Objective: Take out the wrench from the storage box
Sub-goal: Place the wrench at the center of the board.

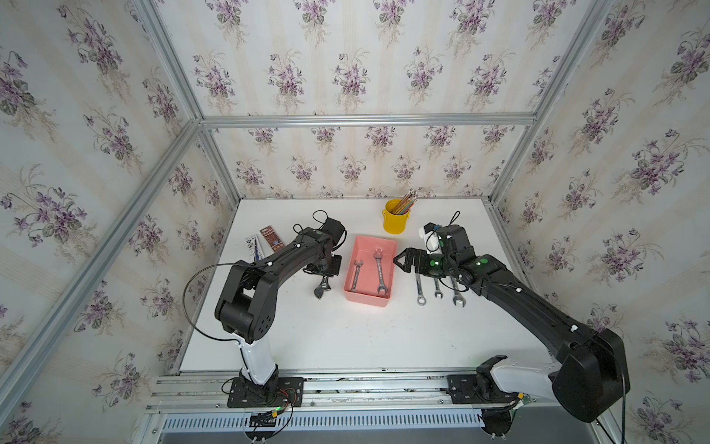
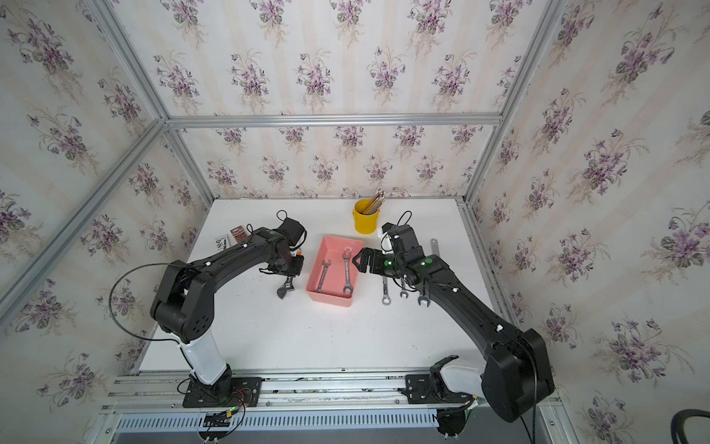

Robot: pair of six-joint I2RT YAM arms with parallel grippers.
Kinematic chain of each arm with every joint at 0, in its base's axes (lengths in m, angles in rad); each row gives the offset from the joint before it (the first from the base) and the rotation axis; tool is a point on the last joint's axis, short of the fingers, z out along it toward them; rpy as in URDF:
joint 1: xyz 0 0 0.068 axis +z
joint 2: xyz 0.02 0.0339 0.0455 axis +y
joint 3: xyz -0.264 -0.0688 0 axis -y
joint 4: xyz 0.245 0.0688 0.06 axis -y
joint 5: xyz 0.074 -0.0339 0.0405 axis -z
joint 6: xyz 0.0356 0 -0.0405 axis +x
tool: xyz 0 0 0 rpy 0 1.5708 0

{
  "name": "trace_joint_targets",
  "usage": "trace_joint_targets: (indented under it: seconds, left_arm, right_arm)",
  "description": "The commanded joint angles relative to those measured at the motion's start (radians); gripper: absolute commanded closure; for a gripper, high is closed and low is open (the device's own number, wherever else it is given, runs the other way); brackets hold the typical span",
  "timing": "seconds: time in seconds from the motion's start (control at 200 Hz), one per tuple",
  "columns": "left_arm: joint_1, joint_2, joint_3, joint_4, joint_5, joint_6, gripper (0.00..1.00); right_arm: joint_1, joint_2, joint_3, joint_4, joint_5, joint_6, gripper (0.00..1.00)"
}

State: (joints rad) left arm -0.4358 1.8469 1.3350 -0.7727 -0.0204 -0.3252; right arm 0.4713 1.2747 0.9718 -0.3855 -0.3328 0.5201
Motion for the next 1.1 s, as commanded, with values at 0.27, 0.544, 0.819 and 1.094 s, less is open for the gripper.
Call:
trace_joint_targets:
  seconds: [0.27,0.544,0.819,1.094]
  left_arm:
    - [0.006,0.141,0.048,0.082,0.007,0.000,0.71]
    - [0.009,0.172,0.058,0.059,0.012,-0.033,0.60]
    - [0.009,0.027,0.107,-0.030,0.004,-0.038,0.52]
    - [-0.082,-0.118,0.171,-0.117,0.028,-0.082,0.52]
  right_arm:
    - [0.001,-0.009,-0.009,0.009,0.007,0.000,0.00]
    - [0.002,-0.003,-0.008,0.014,0.005,-0.007,0.00]
    - [0.001,-0.003,0.020,-0.006,0.009,-0.020,0.00]
    - [-0.013,-0.010,0.053,-0.052,0.047,-0.041,0.00]
